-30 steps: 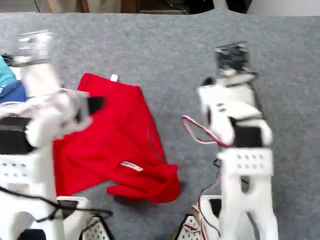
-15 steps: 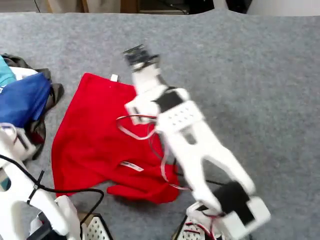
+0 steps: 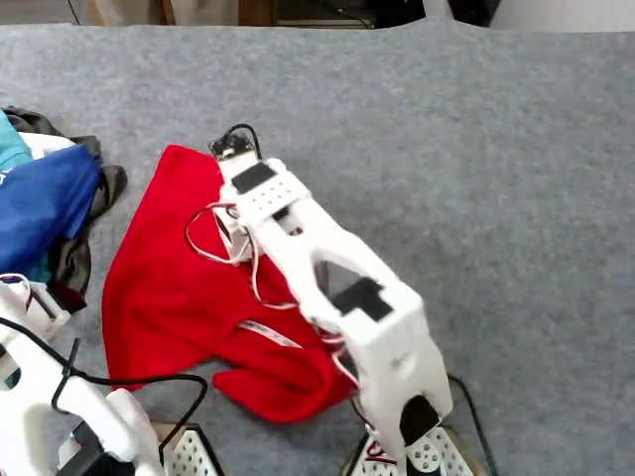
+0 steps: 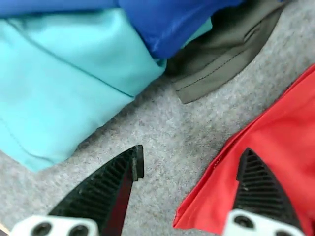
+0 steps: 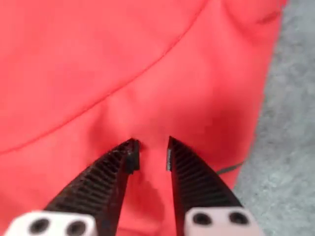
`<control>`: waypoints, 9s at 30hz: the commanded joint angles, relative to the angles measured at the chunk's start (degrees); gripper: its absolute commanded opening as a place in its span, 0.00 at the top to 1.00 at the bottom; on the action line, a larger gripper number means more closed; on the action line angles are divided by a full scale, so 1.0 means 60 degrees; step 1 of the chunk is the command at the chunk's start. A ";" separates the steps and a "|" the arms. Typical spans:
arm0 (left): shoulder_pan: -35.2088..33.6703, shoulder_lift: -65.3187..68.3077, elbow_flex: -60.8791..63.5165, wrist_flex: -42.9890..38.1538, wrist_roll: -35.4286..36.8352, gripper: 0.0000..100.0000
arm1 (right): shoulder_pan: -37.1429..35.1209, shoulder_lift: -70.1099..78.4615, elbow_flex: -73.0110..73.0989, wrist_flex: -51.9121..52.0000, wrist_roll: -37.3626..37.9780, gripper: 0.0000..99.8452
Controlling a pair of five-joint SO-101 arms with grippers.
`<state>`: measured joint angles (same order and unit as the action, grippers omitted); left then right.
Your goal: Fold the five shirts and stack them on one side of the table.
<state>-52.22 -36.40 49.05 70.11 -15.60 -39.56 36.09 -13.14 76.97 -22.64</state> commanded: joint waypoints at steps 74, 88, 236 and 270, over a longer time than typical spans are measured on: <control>0.8498 0.3538 -0.4908 0.2872 0.3282 0.73 | 0.9062 -0.1634 -0.3201 0.3018 0.3399 0.99; 0.8630 0.2147 -0.1700 0.2403 0.2579 0.73 | 0.9560 -0.2396 -0.2762 0.2432 0.4996 0.73; 0.4278 -0.0168 0.1436 0.0029 0.0982 0.73 | 0.4491 -0.0828 -0.0960 0.3150 0.5363 0.77; 0.4264 -0.0168 0.1436 0.0220 0.0982 0.73 | 0.4696 0.0462 -0.2366 0.3707 0.5538 0.96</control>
<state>-26.46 -36.04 57.93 70.90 -9.27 -12.57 39.08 -21.14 97.45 9.36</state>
